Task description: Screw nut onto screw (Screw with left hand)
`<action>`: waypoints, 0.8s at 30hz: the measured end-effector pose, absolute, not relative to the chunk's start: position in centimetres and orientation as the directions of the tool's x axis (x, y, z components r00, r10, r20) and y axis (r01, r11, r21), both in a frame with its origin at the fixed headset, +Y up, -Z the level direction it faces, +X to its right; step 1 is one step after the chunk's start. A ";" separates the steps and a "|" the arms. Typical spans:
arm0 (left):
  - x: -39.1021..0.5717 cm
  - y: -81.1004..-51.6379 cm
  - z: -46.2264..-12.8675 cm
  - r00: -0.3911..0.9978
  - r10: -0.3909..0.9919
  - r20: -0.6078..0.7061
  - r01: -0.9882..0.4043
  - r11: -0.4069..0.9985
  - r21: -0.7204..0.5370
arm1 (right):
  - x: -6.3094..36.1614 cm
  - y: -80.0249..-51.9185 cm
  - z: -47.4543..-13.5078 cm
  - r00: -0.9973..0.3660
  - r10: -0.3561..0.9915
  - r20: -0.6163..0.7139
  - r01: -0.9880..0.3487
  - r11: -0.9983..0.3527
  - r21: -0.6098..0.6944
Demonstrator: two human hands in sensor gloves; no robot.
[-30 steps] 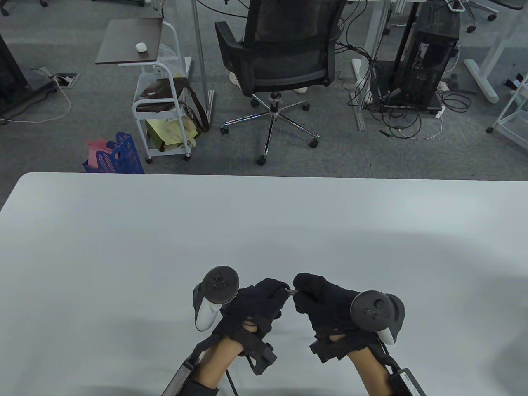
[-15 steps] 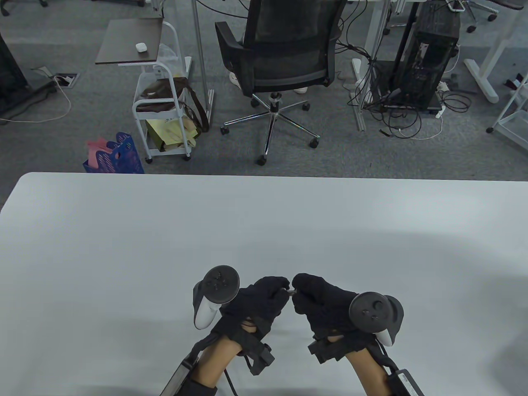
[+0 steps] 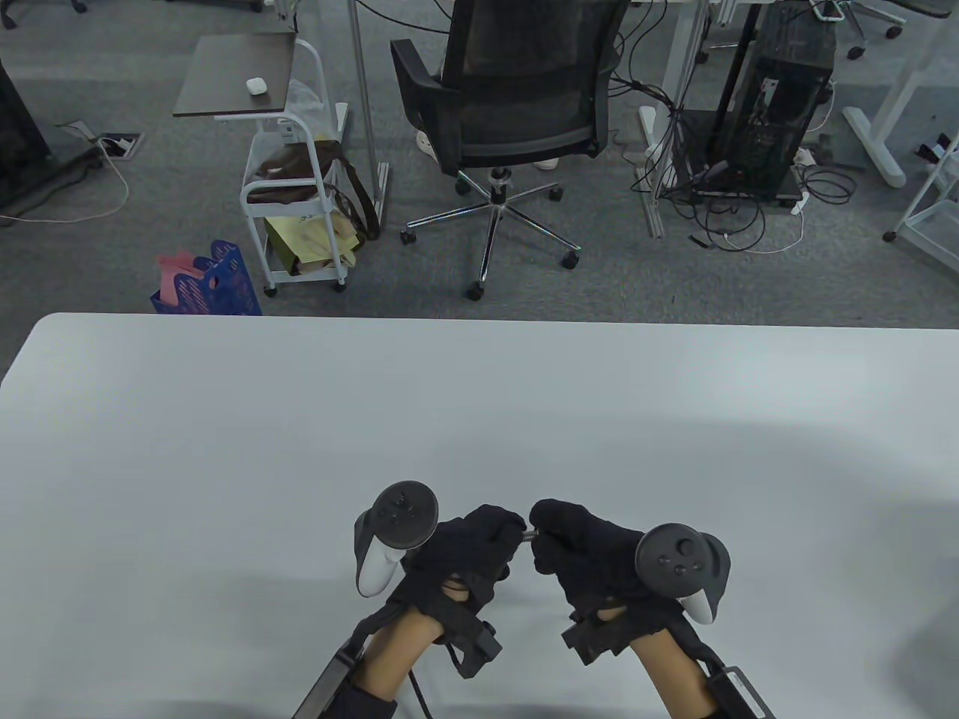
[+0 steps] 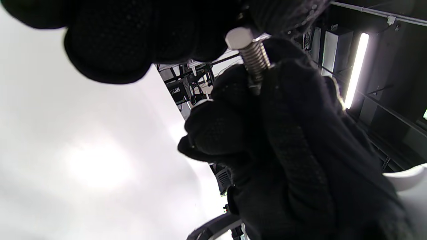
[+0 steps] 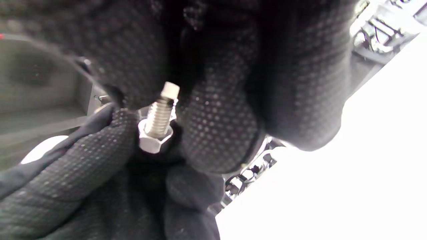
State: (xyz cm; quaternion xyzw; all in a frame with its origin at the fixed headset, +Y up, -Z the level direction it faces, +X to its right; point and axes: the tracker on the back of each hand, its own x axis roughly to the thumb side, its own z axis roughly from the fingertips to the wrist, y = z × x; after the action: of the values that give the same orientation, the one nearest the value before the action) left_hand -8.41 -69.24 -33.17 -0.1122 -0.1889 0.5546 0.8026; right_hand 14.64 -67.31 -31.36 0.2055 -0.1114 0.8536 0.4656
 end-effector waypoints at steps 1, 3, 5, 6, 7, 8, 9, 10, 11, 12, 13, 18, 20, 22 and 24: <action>-8.5 -69.1 -33.2 0.314 0.931 0.184 -0.856 0.362 -0.369 | 14.6 -67.4 -31.4 -0.470 0.761 0.447 -0.843 -0.537 0.026; -8.5 -68.9 -33.2 0.319 0.928 0.191 -0.861 0.368 -0.350 | 14.6 -67.4 -31.5 -0.474 0.759 0.447 -0.837 -0.546 0.040; -8.4 -69.1 -33.3 0.314 0.931 0.185 -0.858 0.362 -0.364 | 14.6 -67.4 -31.5 -0.485 0.749 0.452 -0.836 -0.549 0.012; -8.5 -69.3 -33.3 0.316 0.933 0.173 -0.859 0.359 -0.366 | 14.7 -67.4 -31.5 -0.491 0.743 0.455 -0.832 -0.555 0.007; -8.5 -69.4 -33.2 0.320 0.934 0.159 -0.859 0.357 -0.366 | 14.8 -67.4 -31.5 -0.496 0.738 0.457 -0.831 -0.557 -0.003; -8.5 -69.5 -33.2 0.325 0.934 0.146 -0.857 0.356 -0.373 | 14.8 -67.4 -31.5 -0.493 0.741 0.457 -0.833 -0.553 -0.002; -8.4 -69.5 -33.2 0.324 0.935 0.142 -0.850 0.354 -0.391 | 14.7 -67.4 -31.5 -0.487 0.745 0.455 -0.836 -0.548 0.002; -8.3 -69.5 -33.2 0.316 0.937 0.151 -0.848 0.350 -0.398 | 14.7 -67.4 -31.4 -0.488 0.743 0.458 -0.835 -0.550 0.002; -8.3 -69.4 -33.2 0.317 0.935 0.156 -0.846 0.354 -0.400 | 14.7 -67.4 -31.4 -0.491 0.739 0.462 -0.833 -0.554 0.000; -8.2 -69.4 -33.3 0.309 0.937 0.160 -0.833 0.348 -0.430 | 14.7 -67.4 -31.4 -0.490 0.739 0.463 -0.835 -0.551 -0.003; -8.2 -69.3 -33.3 0.294 0.943 0.155 -0.823 0.333 -0.461 | 14.7 -67.3 -31.3 -0.485 0.741 0.465 -0.839 -0.545 -0.007; -8.5 -69.6 -33.3 0.272 0.953 0.136 -0.843 0.304 -0.445 | 14.8 -67.1 -31.3 -0.471 0.750 0.464 -0.851 -0.524 -0.018; -8.4 -69.5 -33.3 0.279 0.948 0.152 -0.850 0.317 -0.421 | 14.7 -67.1 -31.2 -0.479 0.742 0.469 -0.847 -0.532 -0.023; -8.3 -69.1 -33.2 0.282 0.945 0.165 -0.848 0.325 -0.419 | 14.7 -67.1 -31.1 -0.488 0.730 0.478 -0.841 -0.540 -0.033; -8.2 -69.0 -33.1 0.286 0.943 0.167 -0.819 0.332 -0.468 | 14.8 -67.1 -31.0 -0.488 0.724 0.488 -0.841 -0.539 -0.041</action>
State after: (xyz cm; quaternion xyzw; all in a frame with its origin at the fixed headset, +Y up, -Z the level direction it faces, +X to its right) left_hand -8.20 -68.99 -33.13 -0.1477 -0.2108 0.5589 0.7883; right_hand 14.77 -67.11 -30.99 0.2117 -0.1386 0.8512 0.4597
